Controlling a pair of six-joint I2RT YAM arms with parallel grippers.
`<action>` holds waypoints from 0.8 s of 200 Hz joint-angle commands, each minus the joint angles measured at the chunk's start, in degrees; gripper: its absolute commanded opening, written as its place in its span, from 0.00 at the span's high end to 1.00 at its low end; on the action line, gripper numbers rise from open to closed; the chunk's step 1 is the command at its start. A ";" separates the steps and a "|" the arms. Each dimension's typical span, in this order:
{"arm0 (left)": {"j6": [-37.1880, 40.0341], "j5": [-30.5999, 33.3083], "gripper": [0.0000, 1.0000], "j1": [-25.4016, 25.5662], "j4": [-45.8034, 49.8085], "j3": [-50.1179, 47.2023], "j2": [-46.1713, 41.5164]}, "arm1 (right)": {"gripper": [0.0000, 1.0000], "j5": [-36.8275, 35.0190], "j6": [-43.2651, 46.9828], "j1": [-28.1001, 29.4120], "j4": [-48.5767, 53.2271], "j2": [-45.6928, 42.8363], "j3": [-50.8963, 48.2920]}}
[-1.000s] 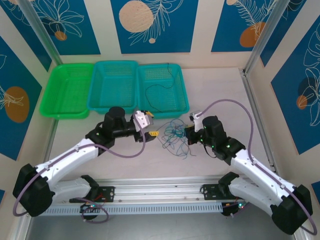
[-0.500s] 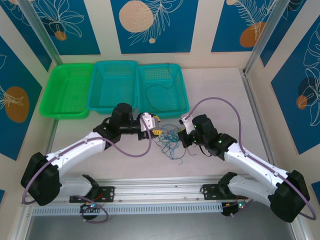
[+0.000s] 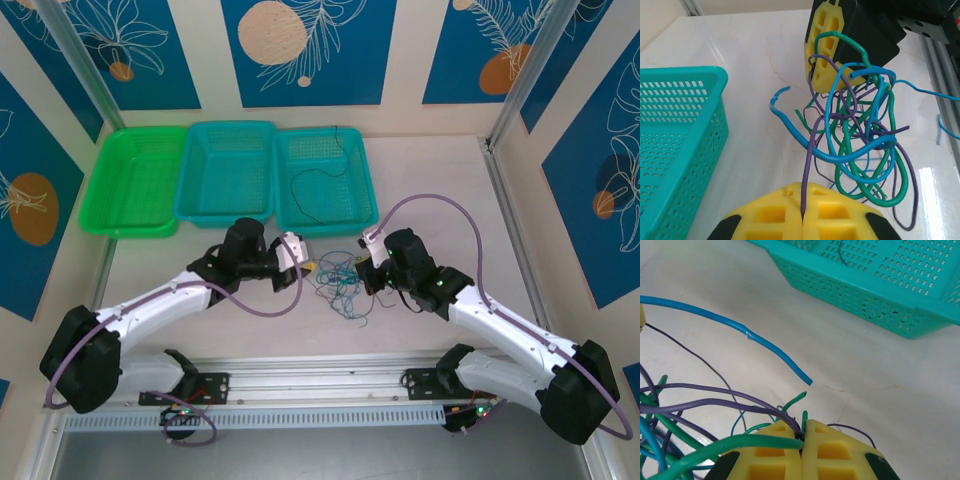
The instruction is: Untangle the cables
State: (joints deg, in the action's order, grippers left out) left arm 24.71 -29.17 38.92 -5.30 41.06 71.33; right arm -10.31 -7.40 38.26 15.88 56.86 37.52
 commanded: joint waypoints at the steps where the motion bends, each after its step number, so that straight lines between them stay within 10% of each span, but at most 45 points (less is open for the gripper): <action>1: -1.39 1.82 1.00 0.19 -2.45 -0.27 -1.89 | 1.00 -2.65 -1.26 0.41 -1.64 0.58 2.04; 51: -13.65 23.22 1.00 -0.13 -7.90 -4.18 -13.19 | 1.00 -28.70 -37.39 -7.01 13.23 7.87 1.83; 160: -26.79 46.60 1.00 -10.71 14.11 -4.51 -30.23 | 1.00 -0.32 -46.27 -55.76 16.06 -4.60 -9.92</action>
State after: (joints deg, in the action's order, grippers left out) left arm 3.11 -0.14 36.10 2.94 33.85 46.63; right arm -3.60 -49.56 -2.70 25.19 50.35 30.81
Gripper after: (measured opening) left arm 0.045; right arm 0.059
